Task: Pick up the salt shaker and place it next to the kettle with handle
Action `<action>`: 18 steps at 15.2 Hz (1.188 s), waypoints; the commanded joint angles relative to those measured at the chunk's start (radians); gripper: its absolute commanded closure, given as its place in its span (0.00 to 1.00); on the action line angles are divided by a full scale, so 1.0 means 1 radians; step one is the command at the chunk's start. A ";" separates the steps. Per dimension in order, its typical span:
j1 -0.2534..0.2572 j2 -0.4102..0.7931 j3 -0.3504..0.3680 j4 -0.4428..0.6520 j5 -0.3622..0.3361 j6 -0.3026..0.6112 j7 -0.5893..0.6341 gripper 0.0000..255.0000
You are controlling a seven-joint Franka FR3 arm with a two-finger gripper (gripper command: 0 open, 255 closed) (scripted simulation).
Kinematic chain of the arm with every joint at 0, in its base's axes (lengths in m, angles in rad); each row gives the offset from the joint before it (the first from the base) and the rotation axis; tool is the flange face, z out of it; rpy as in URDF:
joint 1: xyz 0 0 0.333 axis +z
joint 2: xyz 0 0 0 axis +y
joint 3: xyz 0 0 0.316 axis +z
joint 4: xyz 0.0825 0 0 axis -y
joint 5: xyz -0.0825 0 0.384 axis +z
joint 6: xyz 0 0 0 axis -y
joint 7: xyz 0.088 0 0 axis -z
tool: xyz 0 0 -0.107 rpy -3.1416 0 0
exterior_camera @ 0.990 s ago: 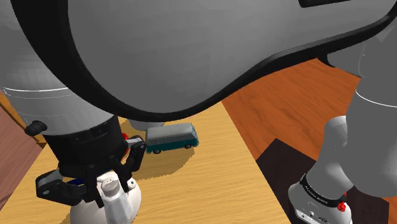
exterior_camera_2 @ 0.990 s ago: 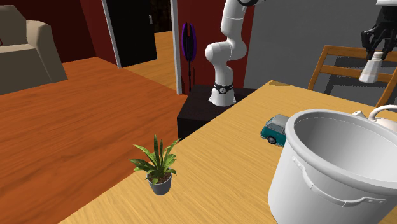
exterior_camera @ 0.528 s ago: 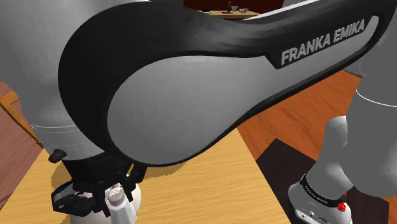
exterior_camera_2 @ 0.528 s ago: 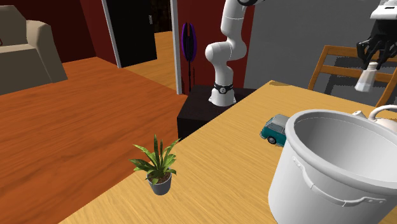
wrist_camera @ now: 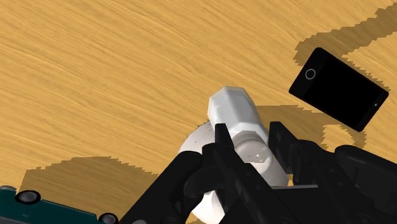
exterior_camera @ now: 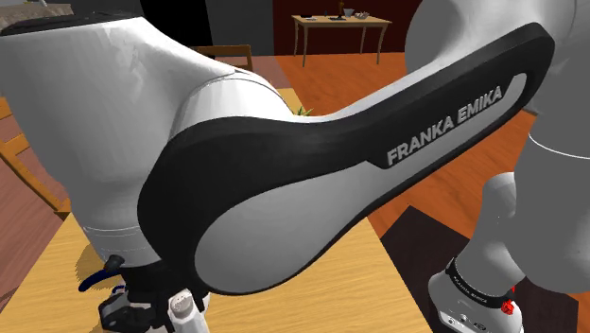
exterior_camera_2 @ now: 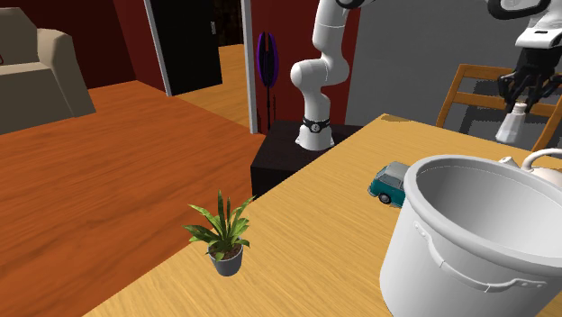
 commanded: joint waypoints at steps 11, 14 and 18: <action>0.002 0.035 -0.008 -0.122 -0.021 0.153 0.008 1.00; 0.005 0.049 -0.011 -0.146 -0.030 0.189 0.012 1.00; 0.008 0.070 -0.016 -0.175 -0.043 0.236 0.018 1.00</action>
